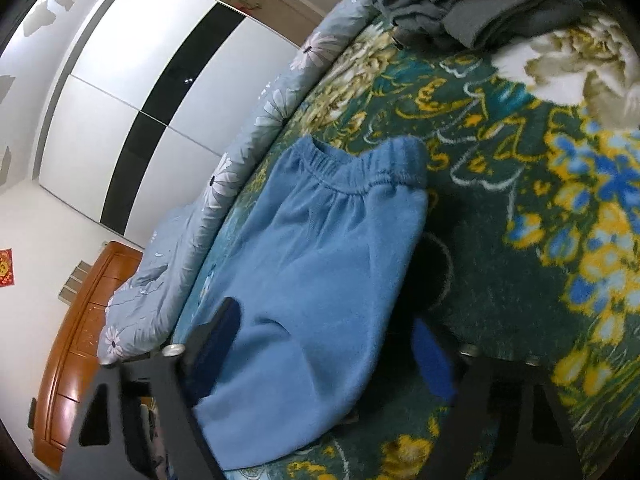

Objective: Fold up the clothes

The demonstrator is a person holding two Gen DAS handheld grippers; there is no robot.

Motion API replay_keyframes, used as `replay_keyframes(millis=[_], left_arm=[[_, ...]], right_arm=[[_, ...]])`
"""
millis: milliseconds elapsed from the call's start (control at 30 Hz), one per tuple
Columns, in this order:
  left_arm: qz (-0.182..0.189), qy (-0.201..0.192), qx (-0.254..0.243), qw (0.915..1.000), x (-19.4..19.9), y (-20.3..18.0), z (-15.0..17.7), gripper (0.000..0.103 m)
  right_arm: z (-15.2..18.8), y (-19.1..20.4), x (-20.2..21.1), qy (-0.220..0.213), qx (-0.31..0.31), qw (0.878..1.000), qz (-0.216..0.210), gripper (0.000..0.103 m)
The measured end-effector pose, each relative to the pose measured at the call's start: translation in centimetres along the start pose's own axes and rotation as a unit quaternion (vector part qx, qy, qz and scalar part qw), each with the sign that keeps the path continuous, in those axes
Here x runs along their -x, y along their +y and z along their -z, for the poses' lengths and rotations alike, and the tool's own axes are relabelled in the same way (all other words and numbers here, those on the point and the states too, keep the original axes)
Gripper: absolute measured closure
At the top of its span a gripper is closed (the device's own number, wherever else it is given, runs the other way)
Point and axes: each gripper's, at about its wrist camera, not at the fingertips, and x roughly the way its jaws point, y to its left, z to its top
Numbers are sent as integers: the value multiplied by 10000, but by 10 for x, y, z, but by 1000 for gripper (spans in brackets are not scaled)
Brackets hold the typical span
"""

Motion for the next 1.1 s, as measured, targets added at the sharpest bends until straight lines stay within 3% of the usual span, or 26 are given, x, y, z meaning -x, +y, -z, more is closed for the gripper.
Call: replay_keyframes(millis=[100,167,233,333,500,633,767,833,1100], left_arm=[[0,-88,152,9998,3,6,0,97],[29,-218,156,9996,8,6,1,100],[43,-480,69,9988,17,2,3,100],[-21,-937,-244,9953,32,-10,8,100],[-51,-956,-359,9948,31,-13,7,100],[125,-1094,-264,9936,42,-11,1,101],[502,-1341,-273,9893,43,-39,-12,101],[520,-1479,-391,9869,44,-58,-21,101],[-91,-1608,-594,9852,-13,-135,-79,101]], right_arm=[[0,-6,1,14,-156,9999,9,53],[0,-9,3,49,-224,9997,64,81],[0,-10,5,44,-212,9997,114,97],[-1,-4,10,26,22,9997,226,100],[-3,27,9,121,654,9974,282,100],[-10,39,12,84,771,9968,191,101],[-26,46,10,-13,704,9975,18,101],[-36,56,1,-20,745,9972,-18,101],[-76,94,-37,-45,905,9957,-165,101]])
